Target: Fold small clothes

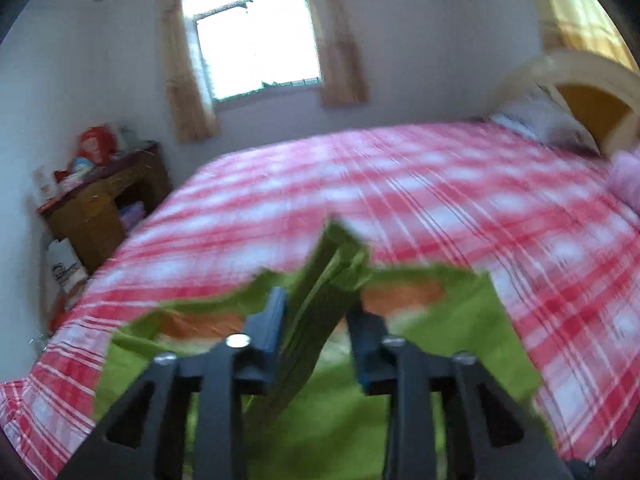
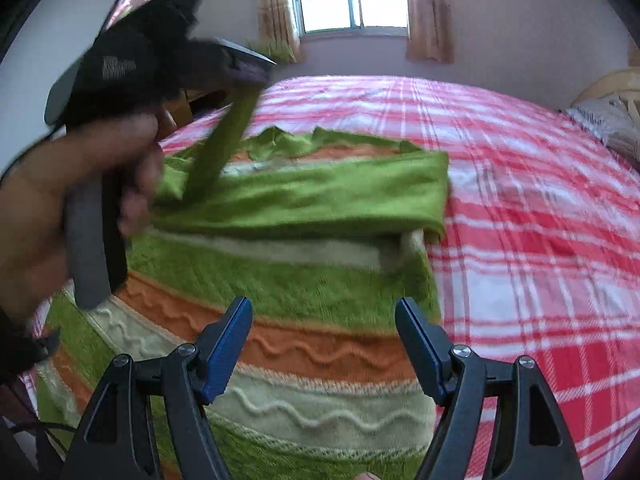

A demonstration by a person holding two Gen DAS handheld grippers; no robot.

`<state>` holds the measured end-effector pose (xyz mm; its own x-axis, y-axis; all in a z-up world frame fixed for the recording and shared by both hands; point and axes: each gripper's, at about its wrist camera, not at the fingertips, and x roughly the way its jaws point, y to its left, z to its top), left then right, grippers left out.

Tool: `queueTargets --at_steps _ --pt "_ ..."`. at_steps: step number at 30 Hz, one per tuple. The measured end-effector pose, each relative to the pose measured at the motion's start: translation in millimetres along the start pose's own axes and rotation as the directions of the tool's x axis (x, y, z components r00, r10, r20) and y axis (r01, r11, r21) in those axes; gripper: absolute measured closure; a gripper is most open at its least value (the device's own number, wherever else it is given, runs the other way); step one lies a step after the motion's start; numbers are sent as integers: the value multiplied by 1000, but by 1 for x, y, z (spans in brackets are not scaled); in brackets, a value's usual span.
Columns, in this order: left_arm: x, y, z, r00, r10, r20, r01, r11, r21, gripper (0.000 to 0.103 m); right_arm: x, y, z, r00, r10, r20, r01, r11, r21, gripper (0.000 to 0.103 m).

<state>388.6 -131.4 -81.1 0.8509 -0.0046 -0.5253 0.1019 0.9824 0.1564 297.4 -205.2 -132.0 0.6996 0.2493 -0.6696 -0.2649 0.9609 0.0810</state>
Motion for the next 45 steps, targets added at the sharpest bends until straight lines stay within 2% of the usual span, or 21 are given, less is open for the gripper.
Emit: queueTargets --at_steps 2,5,6,7,8,12,15,17,20,22,25,27,30,34,36,37,39,41,45 --pt "-10 -13 -10 1000 -23 2 23 997 68 48 2 -5 -3 1000 6 -8 -6 1000 21 29" --pt "-38 -1 -26 998 -59 36 54 991 125 35 4 -10 -6 1000 17 -10 -17 999 52 28" --pt "-46 8 -31 997 -57 46 50 989 137 29 6 -12 -8 1000 20 -17 -19 998 62 28" --pt "-54 23 -39 998 -25 55 17 988 154 19 8 -13 -9 1000 22 -17 -21 998 67 28" --pt "-57 35 -45 998 9 57 -19 986 166 14 7 -12 -9 1000 24 -12 -23 997 68 28" --pt "-61 104 -78 986 163 26 -165 965 202 12 6 -12 -9 999 32 -16 -31 997 70 29" --pt "-52 151 -101 954 296 -34 -282 934 218 11 3 -11 -2 999 46 -18 -45 997 63 29" --pt "-44 180 -110 937 338 -89 -315 928 201 10 -2 -10 10 999 53 -6 -53 997 49 29" --pt "-28 203 -111 919 370 -136 -346 922 171 9 -6 -14 39 993 119 8 -119 988 95 29" --pt "-20 212 -106 919 366 -148 -348 928 133 5 -1 -17 63 992 124 18 -125 986 108 30" --pt "-8 224 -106 906 382 -181 -374 924 79 4 20 -21 91 992 124 -10 -121 983 138 45" --pt "-3 230 -111 907 361 -218 -360 932 46 4 42 -23 105 993 106 -48 -97 983 156 46" --pt "-3 231 -114 911 347 -222 -351 936 21 1 73 -23 114 991 81 -103 -63 985 161 46" --pt "3 233 -119 902 366 -231 -372 928 16 0 108 -18 115 983 82 -162 -55 984 168 47" --pt "6 227 -120 891 394 -226 -395 918 43 0 120 -16 113 977 109 -183 -75 980 184 75" --pt "6 224 -122 884 412 -220 -408 911 64 0 120 -14 113 980 90 -177 -60 984 168 91" --pt "10 219 -123 868 452 -207 -439 892 106 0 116 -11 113 983 96 -158 -72 986 152 94" --pt "12 216 -124 859 469 -204 -453 883 122 0 104 -8 116 990 75 -119 -61 991 116 95" --pt "10 218 -124 861 466 -203 -452 885 114 0 68 -4 121 998 55 -29 -53 997 58 96"
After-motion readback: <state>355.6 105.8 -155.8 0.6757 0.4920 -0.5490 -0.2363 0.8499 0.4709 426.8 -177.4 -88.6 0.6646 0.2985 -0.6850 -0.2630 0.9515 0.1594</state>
